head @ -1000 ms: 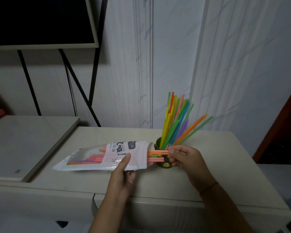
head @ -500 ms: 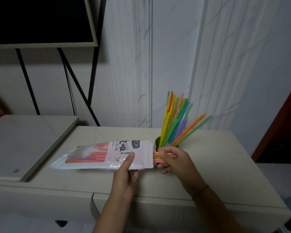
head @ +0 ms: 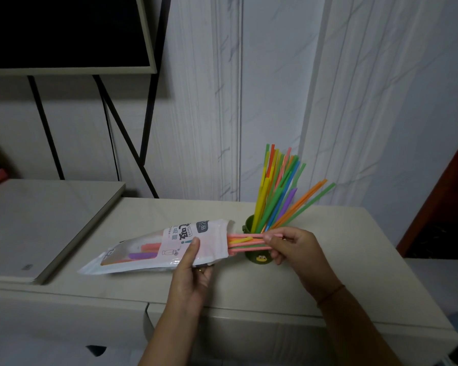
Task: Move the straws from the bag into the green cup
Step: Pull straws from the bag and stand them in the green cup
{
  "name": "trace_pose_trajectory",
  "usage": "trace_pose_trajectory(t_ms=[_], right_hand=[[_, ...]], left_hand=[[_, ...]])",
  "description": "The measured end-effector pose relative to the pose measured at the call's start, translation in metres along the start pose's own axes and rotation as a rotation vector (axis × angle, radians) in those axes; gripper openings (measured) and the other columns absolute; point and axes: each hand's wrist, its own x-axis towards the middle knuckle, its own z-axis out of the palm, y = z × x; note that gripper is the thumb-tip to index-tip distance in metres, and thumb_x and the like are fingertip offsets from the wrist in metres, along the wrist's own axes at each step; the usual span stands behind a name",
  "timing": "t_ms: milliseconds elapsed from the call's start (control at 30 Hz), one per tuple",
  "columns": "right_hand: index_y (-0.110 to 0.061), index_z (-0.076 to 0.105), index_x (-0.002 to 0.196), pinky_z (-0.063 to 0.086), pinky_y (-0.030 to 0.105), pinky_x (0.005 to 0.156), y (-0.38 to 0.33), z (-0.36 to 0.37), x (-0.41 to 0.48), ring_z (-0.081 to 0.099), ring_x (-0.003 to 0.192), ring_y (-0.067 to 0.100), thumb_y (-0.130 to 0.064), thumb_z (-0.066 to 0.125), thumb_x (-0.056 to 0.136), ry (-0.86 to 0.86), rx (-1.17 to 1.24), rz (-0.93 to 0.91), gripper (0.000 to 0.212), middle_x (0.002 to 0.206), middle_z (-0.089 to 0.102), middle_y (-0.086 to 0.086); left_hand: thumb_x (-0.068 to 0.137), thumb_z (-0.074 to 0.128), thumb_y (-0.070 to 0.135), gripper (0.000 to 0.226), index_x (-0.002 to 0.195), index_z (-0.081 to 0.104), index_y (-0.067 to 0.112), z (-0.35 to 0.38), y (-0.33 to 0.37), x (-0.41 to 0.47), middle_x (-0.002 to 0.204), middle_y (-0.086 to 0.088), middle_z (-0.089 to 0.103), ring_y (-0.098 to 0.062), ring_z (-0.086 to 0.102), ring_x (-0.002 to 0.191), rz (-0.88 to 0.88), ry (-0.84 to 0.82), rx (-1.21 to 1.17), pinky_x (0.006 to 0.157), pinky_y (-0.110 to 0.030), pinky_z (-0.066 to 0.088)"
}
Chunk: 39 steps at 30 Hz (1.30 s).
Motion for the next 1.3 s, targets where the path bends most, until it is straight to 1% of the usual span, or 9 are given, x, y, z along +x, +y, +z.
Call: trace_pose_trajectory(t_ms=[267,367,500,733,833,933,1067,1167,1300], right_hand=[[-0.013,0.072,0.078,0.043,0.014,0.045,-0.001,0.009,0.000,0.053,0.043,0.002,-0.006,0.066,0.083,-0.069,-0.041,0.015,0.011,0.048,0.064,-0.006],[-0.009,0.073,0.079,0.046,0.011,0.051,0.000,0.000,0.001,0.060,0.051,0.001,-0.003,0.065,0.082,-0.056,-0.016,0.020,0.010,0.056,0.070,-0.006],[-0.011,0.073,0.074,0.044,0.010,0.050,0.002,-0.018,0.003,0.057,0.049,0.001,-0.003,0.063,0.084,0.003,-0.045,0.015,0.016,0.054,0.068,-0.001],[-0.014,0.070,0.070,0.039,0.013,0.044,0.007,-0.031,0.009,0.047,0.044,0.003,-0.005,0.060,0.087,0.112,0.001,0.012,0.021,0.050,0.061,-0.001],[-0.013,0.069,0.073,0.035,0.015,0.041,0.010,-0.019,0.011,0.043,0.044,0.005,-0.009,0.057,0.089,0.117,0.118,0.044,0.020,0.050,0.053,-0.003],[-0.012,0.068,0.075,0.032,0.017,0.041,0.014,-0.004,0.010,0.039,0.045,0.006,-0.008,0.057,0.089,0.122,0.276,0.063,0.018,0.049,0.049,-0.004],[-0.015,0.068,0.077,0.040,0.018,0.046,0.019,0.014,0.007,0.041,0.047,0.006,-0.011,0.058,0.089,0.099,0.311,0.045,0.016,0.050,0.050,-0.008],[-0.014,0.069,0.083,0.049,0.030,0.059,0.021,0.020,0.008,0.050,0.055,0.012,-0.013,0.058,0.089,0.081,0.304,0.062,0.012,0.058,0.056,-0.001],[-0.009,0.064,0.078,0.042,0.018,0.044,0.019,0.012,0.012,0.046,0.043,0.007,-0.003,0.052,0.091,0.107,0.335,0.049,0.018,0.051,0.052,-0.002]], left_hand=[[0.070,0.068,0.001,0.056,0.122,0.057,0.018,0.009,-0.008,-0.006,0.111,-0.007,0.073,-0.021,0.070,0.098,-0.052,0.010,-0.001,0.060,-0.038,0.062],[0.078,0.064,-0.002,0.052,0.125,0.056,0.017,0.008,-0.004,-0.003,0.114,-0.006,0.071,-0.019,0.068,0.101,-0.033,0.034,-0.005,0.066,-0.037,0.062],[0.088,0.057,-0.003,0.042,0.125,0.053,0.017,0.003,0.003,0.002,0.117,-0.007,0.068,-0.019,0.065,0.105,-0.012,0.059,-0.014,0.066,-0.035,0.061],[0.088,0.058,-0.003,0.034,0.116,0.057,0.017,-0.001,0.003,0.004,0.110,-0.006,0.070,-0.019,0.066,0.101,-0.021,0.096,-0.012,0.059,-0.034,0.061],[0.089,0.057,-0.003,0.030,0.112,0.057,0.016,0.000,-0.003,0.003,0.103,-0.006,0.070,-0.018,0.066,0.093,-0.033,0.111,0.007,0.048,-0.028,0.057],[0.087,0.059,-0.003,0.029,0.109,0.059,0.016,0.001,-0.011,0.000,0.096,-0.006,0.075,-0.019,0.068,0.092,-0.051,0.121,0.022,0.047,-0.029,0.057],[0.085,0.061,-0.003,0.030,0.107,0.061,0.017,0.005,-0.015,-0.003,0.087,-0.005,0.078,-0.020,0.072,0.087,-0.059,0.100,0.016,0.051,-0.033,0.059],[0.085,0.061,-0.004,0.030,0.107,0.061,0.016,0.007,-0.016,-0.005,0.087,-0.005,0.078,-0.019,0.075,0.076,-0.061,0.083,0.020,0.050,-0.033,0.059],[0.085,0.061,-0.003,0.036,0.116,0.059,0.016,0.003,-0.010,-0.002,0.104,-0.008,0.075,-0.020,0.073,0.088,-0.042,0.087,0.008,0.053,-0.032,0.059]])
